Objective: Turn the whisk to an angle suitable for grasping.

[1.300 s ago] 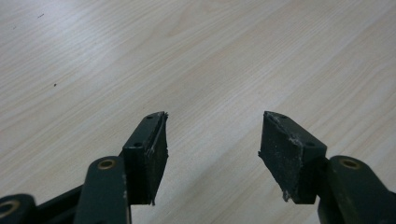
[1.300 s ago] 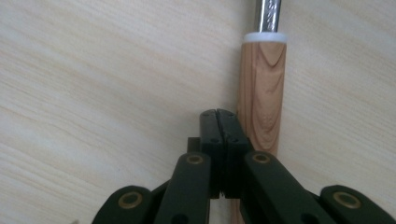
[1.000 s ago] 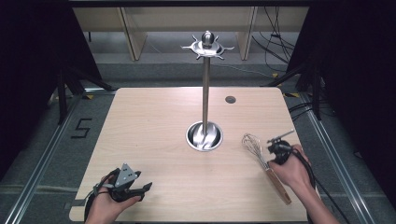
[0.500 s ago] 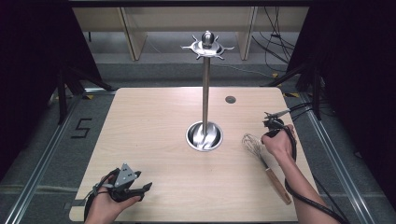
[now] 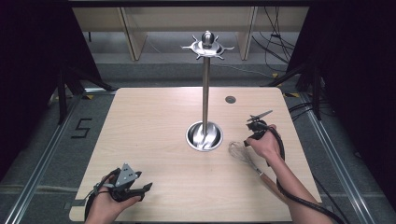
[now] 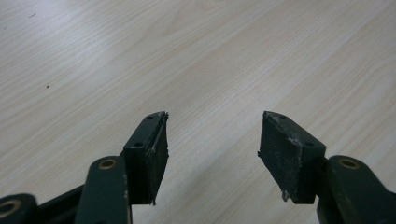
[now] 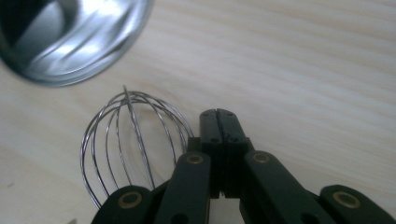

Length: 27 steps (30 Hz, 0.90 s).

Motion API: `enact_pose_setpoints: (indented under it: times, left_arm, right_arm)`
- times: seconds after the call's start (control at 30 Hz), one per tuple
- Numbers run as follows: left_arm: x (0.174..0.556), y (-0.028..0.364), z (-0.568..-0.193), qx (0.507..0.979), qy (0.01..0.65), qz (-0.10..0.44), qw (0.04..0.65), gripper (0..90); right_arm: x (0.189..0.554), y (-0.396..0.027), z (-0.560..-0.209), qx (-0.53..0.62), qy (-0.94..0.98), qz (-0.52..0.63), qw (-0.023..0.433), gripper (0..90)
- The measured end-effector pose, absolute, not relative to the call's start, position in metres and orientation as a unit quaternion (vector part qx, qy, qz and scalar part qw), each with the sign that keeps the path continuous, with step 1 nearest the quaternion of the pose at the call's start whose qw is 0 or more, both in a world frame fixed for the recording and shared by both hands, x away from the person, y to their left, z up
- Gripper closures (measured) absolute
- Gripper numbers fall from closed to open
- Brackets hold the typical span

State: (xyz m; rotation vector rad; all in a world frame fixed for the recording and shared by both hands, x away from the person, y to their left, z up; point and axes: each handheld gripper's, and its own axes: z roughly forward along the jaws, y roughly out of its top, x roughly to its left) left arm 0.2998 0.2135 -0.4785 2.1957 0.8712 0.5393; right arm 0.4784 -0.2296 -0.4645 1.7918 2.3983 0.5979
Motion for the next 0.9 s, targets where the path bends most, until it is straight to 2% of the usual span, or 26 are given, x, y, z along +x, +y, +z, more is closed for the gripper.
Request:
enact_pose_setpoints:
  times: [0.2, 0.33, 0.4, 0.43, 0.57, 0.63, 0.67, 0.77, 0.9]
  left_arm:
    - [0.297, 0.211, -0.48, 0.839, 0.358, 0.194, 0.36, 40.5]
    - [0.297, 0.21, -0.48, 0.838, 0.359, 0.192, 0.363, 40.6]
    - [0.297, 0.211, -0.48, 0.839, 0.357, 0.197, 0.359, 40.5]
    - [0.297, 0.211, -0.48, 0.84, 0.357, 0.197, 0.359, 40.6]
    - [0.297, 0.212, -0.479, 0.845, 0.351, 0.198, 0.353, 40.5]
    - [0.296, 0.211, -0.479, 0.843, 0.355, 0.196, 0.354, 40.6]
    - [0.298, 0.213, -0.478, 0.851, 0.335, 0.203, 0.351, 40.5]
    - [0.297, 0.212, -0.479, 0.843, 0.346, 0.199, 0.36, 40.5]
    - [0.296, 0.213, -0.478, 0.845, 0.349, 0.196, 0.354, 40.5]
  right_arm:
    - [0.463, -0.197, -0.47, 0.518, 0.834, 0.191, -0.005, 90.0]
    - [0.448, -0.178, -0.472, 0.462, 0.864, 0.203, -0.013, 90.0]
    - [0.438, -0.168, -0.469, 0.454, 0.87, 0.19, -0.042, 90.0]
    - [0.436, -0.166, -0.47, 0.43, 0.883, 0.186, -0.034, 90.0]
    - [0.421, -0.155, -0.47, 0.41, 0.893, 0.178, -0.052, 90.0]
    - [0.417, -0.156, -0.467, 0.402, 0.896, 0.184, -0.05, 90.0]
    - [0.415, -0.159, -0.463, 0.407, 0.893, 0.189, -0.041, 90.0]
    - [0.411, -0.172, -0.451, 0.41, 0.888, 0.208, -0.019, 90.0]
    - [0.395, -0.207, -0.432, 0.433, 0.877, 0.208, -0.011, 90.0]
